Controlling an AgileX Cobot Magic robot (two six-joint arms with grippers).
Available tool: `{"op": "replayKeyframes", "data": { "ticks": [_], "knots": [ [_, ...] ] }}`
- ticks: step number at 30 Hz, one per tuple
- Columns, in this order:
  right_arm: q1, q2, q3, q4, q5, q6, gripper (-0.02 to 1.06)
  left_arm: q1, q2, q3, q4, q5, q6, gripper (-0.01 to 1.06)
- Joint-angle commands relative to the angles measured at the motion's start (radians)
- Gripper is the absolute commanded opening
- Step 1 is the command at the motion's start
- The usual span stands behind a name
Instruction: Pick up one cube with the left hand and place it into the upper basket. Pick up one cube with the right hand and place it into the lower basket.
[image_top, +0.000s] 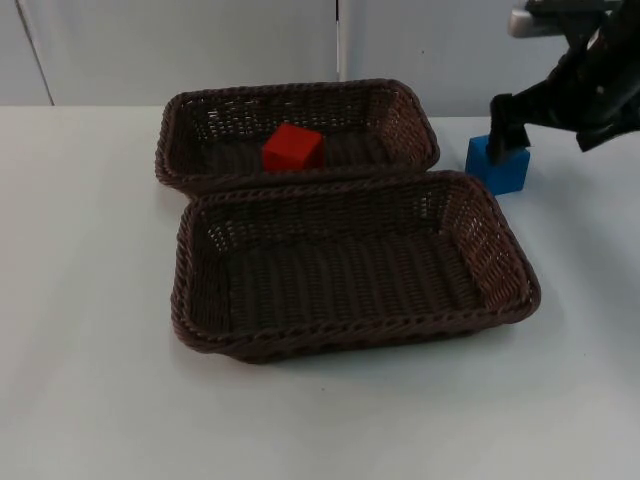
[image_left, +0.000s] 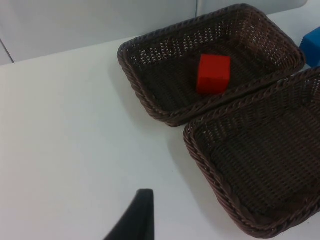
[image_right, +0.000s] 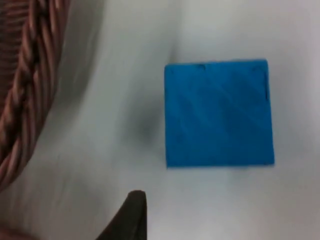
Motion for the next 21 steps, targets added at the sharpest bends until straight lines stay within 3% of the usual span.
{"op": "replayKeyframes", "data": {
  "ticks": [1,11,21],
  "knots": [
    [0.005,0.015,-0.009,0.026,-0.06,-0.006,1.05,-0.004,-0.004,0.006,0.0,-0.011,-0.008,0.99],
    [0.005,0.095,-0.009,0.079,-0.209,-0.006,1.05,-0.004,-0.004,0.006,0.0,-0.011,-0.008,0.99],
    [0.005,0.098,-0.009,0.104,-0.226,-0.006,1.02,-0.004,-0.004,0.006,0.0,-0.011,-0.008,0.99]
  ]
}}
